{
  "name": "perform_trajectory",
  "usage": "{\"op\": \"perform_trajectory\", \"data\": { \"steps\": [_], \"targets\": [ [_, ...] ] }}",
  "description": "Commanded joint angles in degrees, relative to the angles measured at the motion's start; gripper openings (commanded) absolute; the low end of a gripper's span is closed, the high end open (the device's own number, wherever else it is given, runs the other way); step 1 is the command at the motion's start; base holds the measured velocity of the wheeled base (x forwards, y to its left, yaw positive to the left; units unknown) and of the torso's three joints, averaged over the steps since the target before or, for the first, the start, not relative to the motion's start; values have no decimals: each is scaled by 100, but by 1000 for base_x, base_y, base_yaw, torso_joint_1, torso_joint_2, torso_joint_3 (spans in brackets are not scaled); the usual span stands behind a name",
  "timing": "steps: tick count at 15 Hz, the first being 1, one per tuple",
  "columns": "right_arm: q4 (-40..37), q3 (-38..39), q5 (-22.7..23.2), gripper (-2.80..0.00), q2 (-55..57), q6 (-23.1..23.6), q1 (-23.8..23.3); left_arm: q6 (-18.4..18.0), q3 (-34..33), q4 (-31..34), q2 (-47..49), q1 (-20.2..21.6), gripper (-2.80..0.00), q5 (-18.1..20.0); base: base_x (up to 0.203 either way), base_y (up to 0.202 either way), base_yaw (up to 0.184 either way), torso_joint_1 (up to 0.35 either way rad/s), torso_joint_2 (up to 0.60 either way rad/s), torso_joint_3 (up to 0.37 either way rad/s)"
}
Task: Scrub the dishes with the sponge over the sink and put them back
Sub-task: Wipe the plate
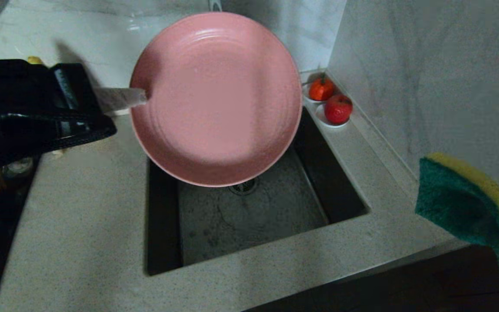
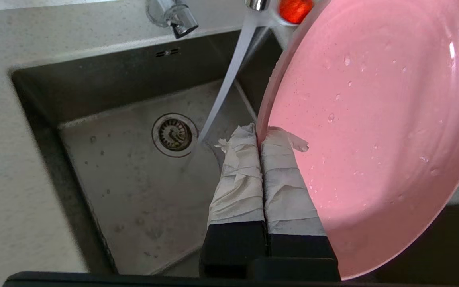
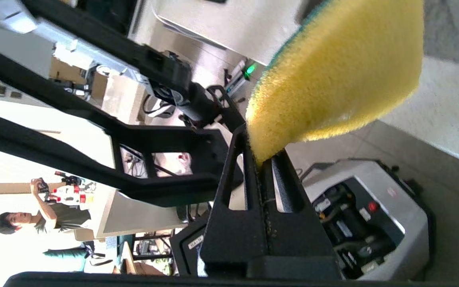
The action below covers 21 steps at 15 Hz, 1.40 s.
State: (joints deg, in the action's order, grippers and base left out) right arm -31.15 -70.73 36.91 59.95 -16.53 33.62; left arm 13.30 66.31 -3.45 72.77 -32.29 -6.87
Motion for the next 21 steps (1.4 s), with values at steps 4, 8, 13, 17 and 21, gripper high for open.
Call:
{"op": "perform_trajectory", "data": {
  "steps": [4, 8, 13, 17, 21],
  "targets": [
    [3, -579, 295, -280, 558, -210, 4, 6, 322, -333, 899, -1006, -280, -1522, 0, 0, 0, 0, 0, 0],
    [-2, -1148, 471, -280, 1312, -339, 182, -24, 347, -369, 1170, -1058, -280, -2161, 0, 0, 0, 0, 0, 0],
    [6, -1596, 378, -280, 2162, -353, 573, -70, 424, -1031, 1544, -1353, -280, -2521, 0, 0, 0, 0, 0, 0],
    [12, -2024, 378, -280, 2787, -349, 872, -91, 342, -1037, 1508, -1581, -280, -2530, 0, 0, 0, 0, 0, 0],
    [1, -2457, 371, -280, 3195, -351, 1143, -100, -9, -1074, 1520, -1777, -280, -2539, 0, 0, 0, 0, 0, 0]
  ]
}}
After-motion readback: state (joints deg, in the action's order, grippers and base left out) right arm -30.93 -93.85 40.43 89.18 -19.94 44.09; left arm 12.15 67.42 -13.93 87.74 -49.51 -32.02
